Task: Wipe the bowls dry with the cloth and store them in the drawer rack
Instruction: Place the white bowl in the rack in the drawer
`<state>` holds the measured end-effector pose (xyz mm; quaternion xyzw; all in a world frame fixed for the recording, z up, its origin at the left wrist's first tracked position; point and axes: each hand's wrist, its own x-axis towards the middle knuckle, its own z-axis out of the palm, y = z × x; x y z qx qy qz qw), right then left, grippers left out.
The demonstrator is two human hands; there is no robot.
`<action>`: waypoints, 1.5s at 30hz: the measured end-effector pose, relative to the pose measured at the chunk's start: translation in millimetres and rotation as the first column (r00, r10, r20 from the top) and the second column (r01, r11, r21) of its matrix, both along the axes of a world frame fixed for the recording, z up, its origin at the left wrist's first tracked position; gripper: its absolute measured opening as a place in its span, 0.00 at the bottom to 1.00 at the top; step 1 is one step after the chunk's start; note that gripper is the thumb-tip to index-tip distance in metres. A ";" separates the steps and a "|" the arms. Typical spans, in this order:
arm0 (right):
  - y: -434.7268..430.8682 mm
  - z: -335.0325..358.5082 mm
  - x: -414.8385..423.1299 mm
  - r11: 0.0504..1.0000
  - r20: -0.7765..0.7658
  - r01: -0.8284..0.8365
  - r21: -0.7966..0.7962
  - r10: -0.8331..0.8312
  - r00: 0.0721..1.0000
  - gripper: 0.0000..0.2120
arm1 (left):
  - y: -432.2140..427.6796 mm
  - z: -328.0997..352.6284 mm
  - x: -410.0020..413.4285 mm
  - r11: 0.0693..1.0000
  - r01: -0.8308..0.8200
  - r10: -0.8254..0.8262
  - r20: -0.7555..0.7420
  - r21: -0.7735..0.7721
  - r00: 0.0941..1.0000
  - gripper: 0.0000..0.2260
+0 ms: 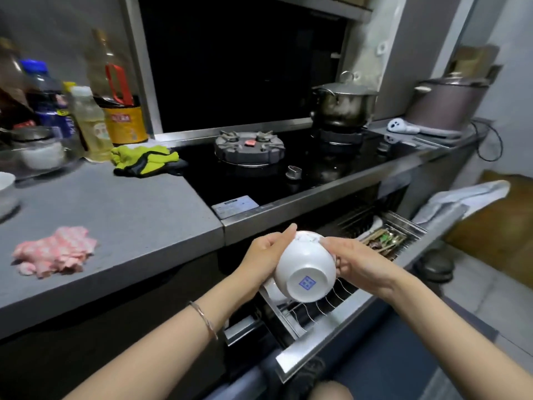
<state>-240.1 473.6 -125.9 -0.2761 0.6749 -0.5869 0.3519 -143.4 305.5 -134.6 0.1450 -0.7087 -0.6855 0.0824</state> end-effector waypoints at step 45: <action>-80.1 -241.4 -264.6 0.783 0.214 0.373 0.498 -0.528 0.822 0.12 | -18.7 -248.3 -162.7 0.505 0.295 0.006 0.345 -0.811 0.939 0.31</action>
